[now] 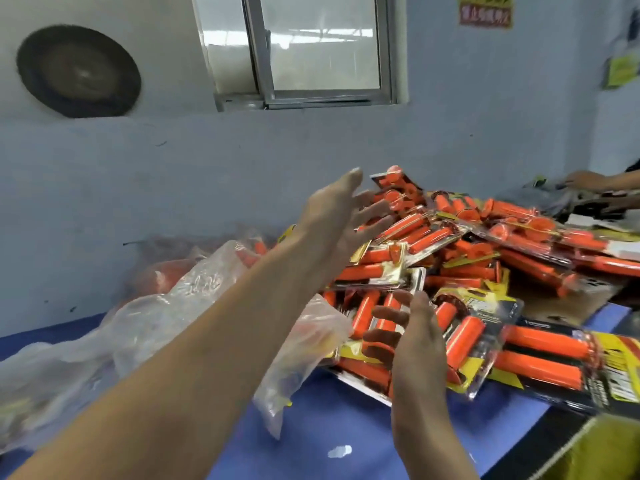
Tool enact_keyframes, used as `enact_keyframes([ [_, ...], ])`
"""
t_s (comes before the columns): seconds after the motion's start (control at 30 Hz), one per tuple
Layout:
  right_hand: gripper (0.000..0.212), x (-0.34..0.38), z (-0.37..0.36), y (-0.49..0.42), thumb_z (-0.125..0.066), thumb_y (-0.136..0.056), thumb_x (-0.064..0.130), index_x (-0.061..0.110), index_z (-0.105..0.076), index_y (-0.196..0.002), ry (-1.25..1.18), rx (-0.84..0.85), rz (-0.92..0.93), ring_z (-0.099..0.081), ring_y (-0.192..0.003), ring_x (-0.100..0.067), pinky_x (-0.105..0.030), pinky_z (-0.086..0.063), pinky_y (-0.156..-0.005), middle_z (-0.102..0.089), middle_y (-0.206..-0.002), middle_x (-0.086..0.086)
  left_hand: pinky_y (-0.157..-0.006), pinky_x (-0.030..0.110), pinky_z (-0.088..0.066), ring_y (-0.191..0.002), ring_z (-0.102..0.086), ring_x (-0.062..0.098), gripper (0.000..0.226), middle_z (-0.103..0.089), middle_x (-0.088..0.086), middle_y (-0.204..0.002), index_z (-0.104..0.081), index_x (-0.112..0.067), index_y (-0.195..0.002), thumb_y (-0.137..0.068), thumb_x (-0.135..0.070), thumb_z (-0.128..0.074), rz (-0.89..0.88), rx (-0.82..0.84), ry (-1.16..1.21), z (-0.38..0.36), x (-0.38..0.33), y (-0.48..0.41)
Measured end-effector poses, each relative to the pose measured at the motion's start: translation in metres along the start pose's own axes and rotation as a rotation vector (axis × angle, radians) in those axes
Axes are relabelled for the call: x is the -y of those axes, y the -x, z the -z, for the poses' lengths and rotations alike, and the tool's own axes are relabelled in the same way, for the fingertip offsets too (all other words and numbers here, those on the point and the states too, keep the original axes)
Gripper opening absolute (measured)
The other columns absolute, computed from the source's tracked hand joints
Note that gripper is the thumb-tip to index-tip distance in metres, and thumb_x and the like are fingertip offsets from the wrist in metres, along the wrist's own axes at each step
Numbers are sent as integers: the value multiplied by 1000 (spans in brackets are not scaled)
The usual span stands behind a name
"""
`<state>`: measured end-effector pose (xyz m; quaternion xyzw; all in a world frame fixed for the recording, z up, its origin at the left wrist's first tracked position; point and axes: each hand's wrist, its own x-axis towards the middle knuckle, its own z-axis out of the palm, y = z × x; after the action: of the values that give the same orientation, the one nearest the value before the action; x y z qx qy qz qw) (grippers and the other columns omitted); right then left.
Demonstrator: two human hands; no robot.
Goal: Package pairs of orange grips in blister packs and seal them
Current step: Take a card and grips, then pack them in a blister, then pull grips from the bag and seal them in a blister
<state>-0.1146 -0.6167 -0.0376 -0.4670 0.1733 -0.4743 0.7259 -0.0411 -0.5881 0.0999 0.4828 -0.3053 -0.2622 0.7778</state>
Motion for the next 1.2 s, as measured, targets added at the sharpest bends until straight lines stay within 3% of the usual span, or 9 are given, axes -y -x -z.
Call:
enact_keyframes([
  [0.1,35,-8,-16,16,-36,-101,49,30,-64,-92,41,78,1,-66,-63,-16,-28,-52,-54,-72,-80,0,-76,39,-60,-86,-69,25,13,-63,11,-103,-58,-11,-107,-99,-22,-57,-34,-38,-86,58,6,32],
  [0.27,31,-23,-55,58,-35,-103,44,35,-63,-94,135,231,97,-64,-64,-16,-20,-50,-54,-70,-80,1,-56,32,-56,-69,-69,22,16,-70,7,-88,-64,-14,-108,-99,-22,-55,9,-213,-237,154,-10,108],
  [0.53,13,-69,-149,184,-39,-99,46,46,-52,-100,352,804,207,-60,-66,-16,-33,-49,-61,-64,-84,6,-48,23,-47,-53,-60,10,9,-63,7,-83,-57,-16,-103,-102,-16,-48,86,-639,-842,324,-81,253],
  [0.67,11,-93,-184,240,-36,-95,54,54,-44,-104,490,1085,191,-61,-69,-16,-45,-51,-71,-64,-88,10,-68,28,-49,-78,-63,11,11,-65,-7,-87,-60,-23,-104,-98,-27,-52,159,-826,-1592,404,-124,340],
  [0.77,13,-101,-206,266,-38,-98,48,51,-44,-108,522,1160,188,-62,-71,-12,-40,-50,-70,-63,-86,9,-87,37,-48,-104,-59,28,27,-64,6,-113,-57,-19,-117,-97,-35,-47,396,-954,-1912,448,-139,390],
  [0.87,13,-104,-227,285,-39,-99,43,51,-43,-108,536,1191,188,-57,-62,-7,-32,-40,-56,-62,-87,17,-99,39,-41,-122,-48,32,40,-53,11,-133,-50,-16,-127,-97,-41,-44,631,-968,-1936,480,-137,420],
  [0.93,14,-106,-237,296,-38,-99,41,52,-43,-107,555,1210,176,-59,-65,-12,-39,-41,-56,-64,-86,9,-101,39,-39,-124,-45,33,38,-52,11,-133,-52,-17,-122,-96,-45,-45,693,-922,-1903,490,-132,429],
  [1.03,14,-109,-246,308,-37,-99,41,51,-42,-107,578,1249,167,-63,-75,-19,-44,-49,-64,-64,-85,-1,-96,40,-44,-119,-51,31,41,-60,7,-119,-54,-19,-114,-94,-54,-46,596,-921,-1860,494,-127,433],
  [1.2,14,-112,-254,321,-37,-99,42,49,-41,-110,604,1299,157,-60,-72,-17,-44,-49,-66,-63,-86,3,-97,42,-47,-109,-57,22,54,-62,-7,-101,-50,-24,-135,-92,-57,-52,440,-944,-1733,490,-126,439],
])
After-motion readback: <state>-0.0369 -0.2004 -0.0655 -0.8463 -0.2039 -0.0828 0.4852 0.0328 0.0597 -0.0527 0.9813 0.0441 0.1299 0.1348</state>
